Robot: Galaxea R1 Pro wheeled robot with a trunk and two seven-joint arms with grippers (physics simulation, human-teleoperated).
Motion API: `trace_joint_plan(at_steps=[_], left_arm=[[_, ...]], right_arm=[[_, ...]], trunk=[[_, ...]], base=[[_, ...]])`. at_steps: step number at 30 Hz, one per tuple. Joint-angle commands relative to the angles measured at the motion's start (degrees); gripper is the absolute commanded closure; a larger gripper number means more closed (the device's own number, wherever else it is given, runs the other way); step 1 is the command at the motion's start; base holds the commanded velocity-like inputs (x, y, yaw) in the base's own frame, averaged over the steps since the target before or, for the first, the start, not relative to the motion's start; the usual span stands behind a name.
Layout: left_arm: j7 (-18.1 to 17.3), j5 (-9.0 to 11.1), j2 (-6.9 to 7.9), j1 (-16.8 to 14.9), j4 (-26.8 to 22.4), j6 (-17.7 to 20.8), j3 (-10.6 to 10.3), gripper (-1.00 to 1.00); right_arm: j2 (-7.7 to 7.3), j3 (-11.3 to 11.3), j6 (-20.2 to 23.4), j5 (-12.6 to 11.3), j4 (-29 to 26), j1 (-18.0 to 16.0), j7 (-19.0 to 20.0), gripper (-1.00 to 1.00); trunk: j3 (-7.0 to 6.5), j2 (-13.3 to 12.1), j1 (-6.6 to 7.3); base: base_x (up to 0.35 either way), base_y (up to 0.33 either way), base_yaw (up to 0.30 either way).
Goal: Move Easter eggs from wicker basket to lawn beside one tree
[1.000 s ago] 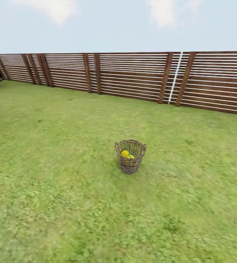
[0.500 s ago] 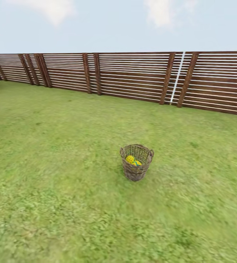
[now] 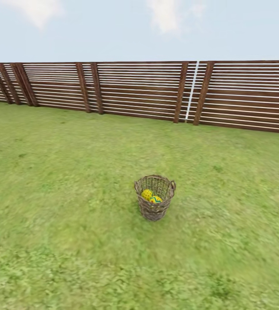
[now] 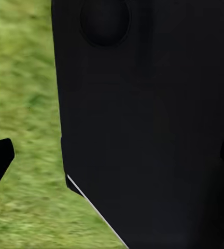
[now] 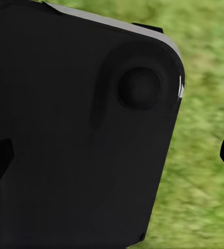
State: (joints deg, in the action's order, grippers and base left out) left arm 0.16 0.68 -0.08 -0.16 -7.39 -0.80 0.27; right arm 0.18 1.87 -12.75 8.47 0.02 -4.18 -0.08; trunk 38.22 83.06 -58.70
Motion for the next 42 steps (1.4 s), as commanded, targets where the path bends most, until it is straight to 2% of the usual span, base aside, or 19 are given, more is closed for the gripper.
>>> trace_joint_plan(at_steps=[1,18,30,42], left_arm=[[0.02,0.05,-0.01,-0.03,0.0,-0.08,0.01,-1.0],[0.02,0.11,-0.01,-0.01,0.0,-0.08,0.05,-1.0],[0.08,0.03,-0.11,-0.01,0.0,-0.09,-0.01,-1.0],[0.1,0.02,-0.1,-0.01,0.0,-0.08,-0.01,-1.0]], right_arm=[[-0.01,0.15,-0.16,0.18,0.06,-0.06,0.02,-1.0],[0.05,0.16,-0.15,0.1,0.05,-0.05,0.07,-1.0],[0.08,0.15,-0.17,0.23,0.07,-0.07,0.08,-1.0],[0.04,0.15,-0.17,0.24,0.07,-0.07,0.08,-1.0]], trunk=[[0.05,0.02,-0.03],[-0.07,0.02,-0.03],[-0.59,0.02,-0.03],[-1.09,0.02,-0.03]], base=[[0.292,0.224,-0.223],[0.292,0.197,-0.05],[0.297,0.158,-0.251],[0.333,0.014,-0.262]])
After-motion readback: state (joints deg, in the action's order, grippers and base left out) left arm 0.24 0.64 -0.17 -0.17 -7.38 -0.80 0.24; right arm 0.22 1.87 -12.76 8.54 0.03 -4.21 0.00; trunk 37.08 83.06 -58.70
